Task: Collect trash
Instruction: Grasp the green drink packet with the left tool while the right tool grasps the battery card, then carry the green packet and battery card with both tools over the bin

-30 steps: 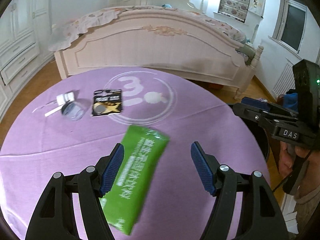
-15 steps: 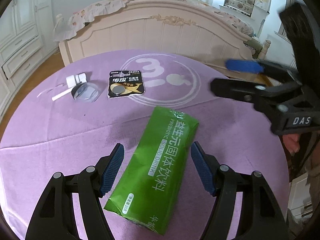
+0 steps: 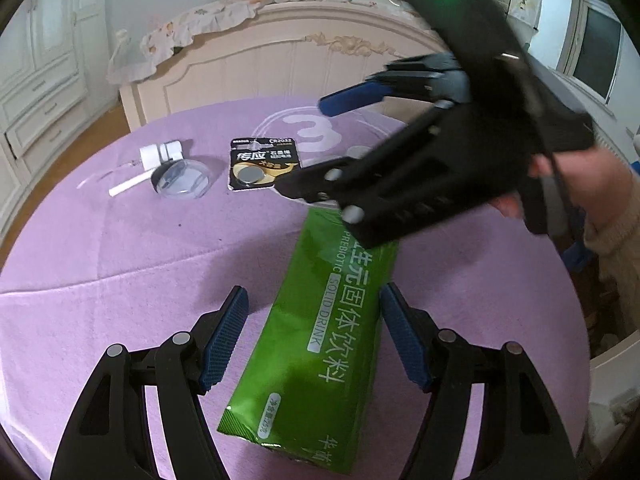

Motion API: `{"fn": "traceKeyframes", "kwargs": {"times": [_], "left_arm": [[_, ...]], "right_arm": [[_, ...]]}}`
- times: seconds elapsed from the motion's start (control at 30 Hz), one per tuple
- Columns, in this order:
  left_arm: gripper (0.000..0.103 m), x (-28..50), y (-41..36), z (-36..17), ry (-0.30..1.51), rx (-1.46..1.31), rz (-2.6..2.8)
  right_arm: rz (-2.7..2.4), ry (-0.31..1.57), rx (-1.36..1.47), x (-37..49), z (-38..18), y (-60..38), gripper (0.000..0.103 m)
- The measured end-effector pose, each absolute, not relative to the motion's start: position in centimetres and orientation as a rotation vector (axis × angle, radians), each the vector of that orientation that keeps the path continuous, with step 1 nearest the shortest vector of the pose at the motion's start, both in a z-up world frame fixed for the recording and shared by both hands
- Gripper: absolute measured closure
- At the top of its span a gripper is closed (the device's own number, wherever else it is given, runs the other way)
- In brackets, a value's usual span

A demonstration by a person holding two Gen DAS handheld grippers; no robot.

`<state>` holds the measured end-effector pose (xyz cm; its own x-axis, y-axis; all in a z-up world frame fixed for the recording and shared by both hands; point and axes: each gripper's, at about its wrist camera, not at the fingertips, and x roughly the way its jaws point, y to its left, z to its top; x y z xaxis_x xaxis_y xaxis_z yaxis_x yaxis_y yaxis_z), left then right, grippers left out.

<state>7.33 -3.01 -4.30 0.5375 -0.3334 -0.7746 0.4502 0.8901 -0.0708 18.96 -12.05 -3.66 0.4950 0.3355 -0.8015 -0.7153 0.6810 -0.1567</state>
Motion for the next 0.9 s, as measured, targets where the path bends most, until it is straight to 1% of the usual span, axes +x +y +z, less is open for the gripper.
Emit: {"fn": "traceKeyframes", "kwargs": {"times": [0.03, 0.07, 0.1, 0.33, 0.37, 0.4, 0.5, 0.8, 0.9], "left_arm": [[0.039, 7.3, -2.9, -4.3, 0.887, 0.14, -0.462], [0.044, 7.4, -2.7, -4.3, 0.886, 0.134, -0.453], [0.047, 7.4, -2.5, -4.2, 0.886, 0.125, -0.448], [0.05, 7.6, -1.0, -4.0, 0.887, 0.058, -0.429], [0.052, 7.6, -0.8, -3.9, 0.887, 0.045, -0.427], [0.056, 7.7, -0.6, -3.9, 0.887, 0.031, -0.427], [0.062, 7.8, 0.2, -3.9, 0.889, -0.017, -0.421], [0.064, 8.4, 0.7, -3.8, 0.888, -0.045, -0.383], [0.065, 8.5, 1.0, -3.8, 0.889, -0.036, -0.377]], "right_arm": [[0.682, 0.834, -0.524, 19.4, -3.9, -11.9, 0.018], [0.696, 0.84, -0.53, 20.0, -4.2, -11.7, 0.018], [0.704, 0.843, -0.534, 20.4, -4.4, -11.5, 0.018], [0.787, 0.891, -0.518, 23.4, -5.4, -10.5, 0.018], [0.801, 0.905, -0.501, 23.8, -5.4, -10.6, 0.021], [0.818, 0.923, -0.479, 24.0, -5.4, -10.6, 0.03], [0.818, 0.943, -0.445, 24.3, -5.4, -10.7, 0.032], [0.732, 0.925, -0.338, 22.8, -5.4, -12.3, 0.032], [0.703, 0.903, -0.249, 21.5, -4.7, -14.2, 0.032]]}}
